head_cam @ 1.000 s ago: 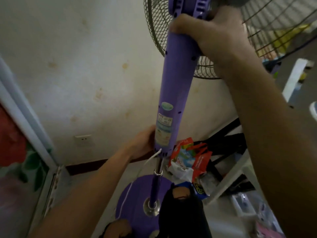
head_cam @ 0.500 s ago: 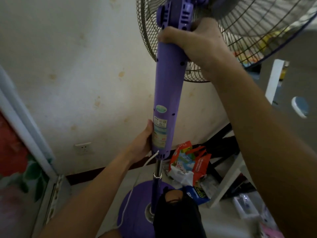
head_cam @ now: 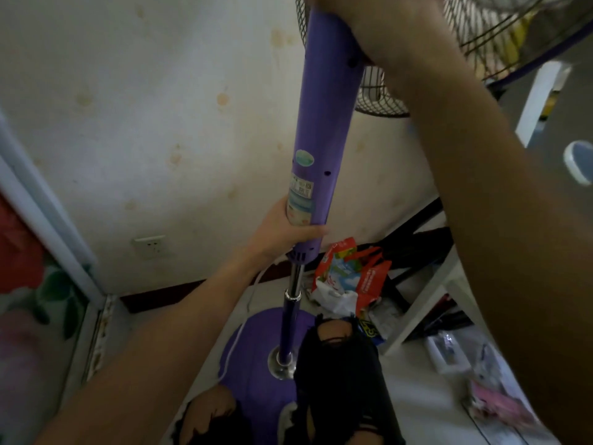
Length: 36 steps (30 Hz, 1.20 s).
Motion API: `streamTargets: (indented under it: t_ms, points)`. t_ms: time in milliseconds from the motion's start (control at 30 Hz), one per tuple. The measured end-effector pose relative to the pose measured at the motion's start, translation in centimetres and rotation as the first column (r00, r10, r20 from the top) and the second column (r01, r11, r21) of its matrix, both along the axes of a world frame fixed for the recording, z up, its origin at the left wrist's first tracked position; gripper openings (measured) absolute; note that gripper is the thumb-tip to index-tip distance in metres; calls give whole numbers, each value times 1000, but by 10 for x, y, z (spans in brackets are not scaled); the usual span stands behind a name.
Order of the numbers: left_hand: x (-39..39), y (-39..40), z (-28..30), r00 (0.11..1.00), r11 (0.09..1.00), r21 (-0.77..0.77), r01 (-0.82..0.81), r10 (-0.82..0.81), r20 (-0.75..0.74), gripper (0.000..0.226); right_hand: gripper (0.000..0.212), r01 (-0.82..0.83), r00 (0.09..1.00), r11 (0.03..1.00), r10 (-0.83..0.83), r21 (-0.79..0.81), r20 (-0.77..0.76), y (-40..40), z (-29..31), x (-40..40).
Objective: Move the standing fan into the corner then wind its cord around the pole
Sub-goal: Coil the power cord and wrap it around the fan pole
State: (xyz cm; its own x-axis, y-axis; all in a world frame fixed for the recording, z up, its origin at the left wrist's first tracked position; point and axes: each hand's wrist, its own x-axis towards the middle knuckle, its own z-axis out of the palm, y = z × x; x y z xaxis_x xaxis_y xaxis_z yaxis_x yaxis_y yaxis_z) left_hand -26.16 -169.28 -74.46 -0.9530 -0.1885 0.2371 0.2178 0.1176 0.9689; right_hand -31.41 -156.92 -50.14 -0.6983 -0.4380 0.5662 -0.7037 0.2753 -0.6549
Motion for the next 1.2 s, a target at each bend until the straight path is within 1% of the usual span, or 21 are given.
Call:
streamTargets:
  t_ms: [33,100,133,167,233,267,333,433,633,767,933,1200]
  points:
    - [-1,3,0,1000,1000,8,-12,12,-13,44,38,9,1000,999,-10,-45,-20,2,-2,0]
    - [-2,5,0,999,999,26,-24,24,-25,47,30,42,996,982,-55,-186,-67,3,-9,4]
    - [-2,5,1,999,999,28,-21,22,-26,47,28,59,994,972,-78,-226,-79,2,-13,7]
    - [-3,4,1,1000,1000,25,-13,14,-27,46,32,70,992,967,-93,-247,-84,0,-16,10]
    - [-4,2,1,1000,1000,21,2,-1,-28,43,43,71,993,962,-95,-265,-77,-3,-25,12]
    - [-5,2,1,1000,1000,20,9,-8,-27,42,44,63,994,959,-85,-276,-68,-3,-30,12]
    - [-6,1,0,1000,1000,30,8,-8,-24,46,45,35,997,957,-55,-287,-62,0,-39,11]
    - [-7,-1,0,1000,999,39,8,-7,-18,55,52,-8,998,964,-10,-267,-67,3,-55,7]
    - [-10,-7,6,996,996,44,82,-82,19,41,63,-62,997,959,70,-277,17,3,-91,4]
    - [-10,-10,9,993,993,34,116,-117,35,37,61,-57,998,937,67,-344,19,-1,-97,4]
    - [-9,-12,13,986,989,26,148,-150,76,38,67,-47,998,914,64,-404,29,-2,-99,6]
    - [-7,-12,15,984,987,44,156,-159,76,41,63,-10,999,922,25,-386,33,-5,-100,4]
